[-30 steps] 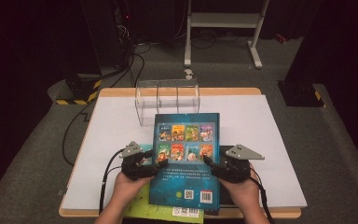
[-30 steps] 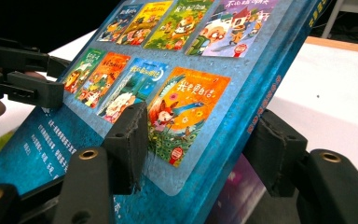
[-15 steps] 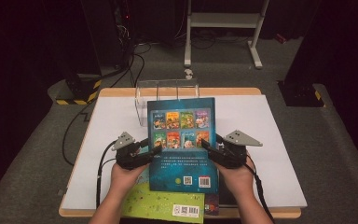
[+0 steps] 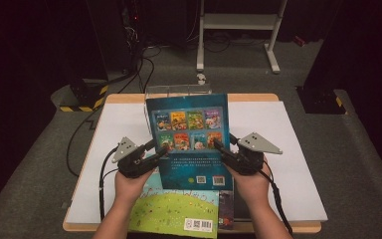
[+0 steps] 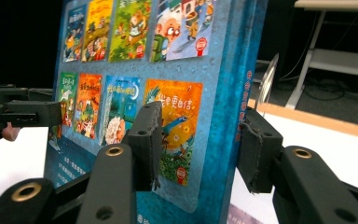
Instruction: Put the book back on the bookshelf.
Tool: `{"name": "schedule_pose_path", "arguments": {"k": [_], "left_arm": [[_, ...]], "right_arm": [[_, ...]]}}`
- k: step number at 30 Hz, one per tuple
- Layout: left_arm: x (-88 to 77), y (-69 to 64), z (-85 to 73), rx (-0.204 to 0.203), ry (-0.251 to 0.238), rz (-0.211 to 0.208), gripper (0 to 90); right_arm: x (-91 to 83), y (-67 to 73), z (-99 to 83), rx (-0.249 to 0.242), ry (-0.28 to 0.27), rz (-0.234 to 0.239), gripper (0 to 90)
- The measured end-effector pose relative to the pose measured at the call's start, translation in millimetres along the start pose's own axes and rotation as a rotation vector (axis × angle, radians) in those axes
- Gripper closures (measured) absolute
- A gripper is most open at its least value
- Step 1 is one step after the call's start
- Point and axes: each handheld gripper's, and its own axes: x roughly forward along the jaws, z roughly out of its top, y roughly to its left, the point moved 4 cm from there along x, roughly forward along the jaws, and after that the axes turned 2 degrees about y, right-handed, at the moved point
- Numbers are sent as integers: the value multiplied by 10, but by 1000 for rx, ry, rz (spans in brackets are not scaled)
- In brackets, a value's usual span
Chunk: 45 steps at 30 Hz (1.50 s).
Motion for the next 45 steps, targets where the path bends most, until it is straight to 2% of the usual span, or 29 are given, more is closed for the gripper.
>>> {"name": "schedule_pose_path", "arguments": {"k": [8, 12, 15, 19, 24, 26, 28, 32, 33, 36, 39, 44, 45], "left_arm": [[-32, 6, 148, 49, -77, 55, 567], [2, 29, 215, 71, -101, 66, 566], [12, 31, 211, 73, -110, 66, 566], [-12, 41, 129, 73, -115, 64, 564], [-104, 43, 35, 78, -125, 54, 547], [-152, 33, 4, 91, -139, 48, 540], [-193, 15, -18, 106, -143, 54, 534], [-230, -5, -41, 117, -149, 61, 520], [-232, -6, -44, 117, -151, 59, 517], [-242, -4, -46, 110, -154, 50, 500], [-257, -1, -56, 84, -151, 38, 484], [-310, 21, -85, 88, -129, 39, 481], [-320, 33, -91, 83, -123, 37, 480]], "right_arm": [[-25, 58, 160, -38, -49, -14, 550], [7, 52, 223, -58, -70, -17, 544], [30, 32, 230, -57, -66, -26, 544], [31, 63, 168, -71, -52, -24, 548], [-56, 179, 113, -84, -80, 16, 526], [-84, 226, 93, -94, -81, 25, 500], [-123, 267, 69, -97, -86, 57, 462], [-157, 281, 37, -112, -93, 94, 428], [-156, 276, 31, -120, -92, 112, 421], [-127, 256, 24, -141, -75, 118, 410], [-84, 237, 57, -123, -68, 130, 383], [-11, 267, 88, -134, -34, 190, 415], [3, 293, 88, -141, -27, 201, 445]]}}
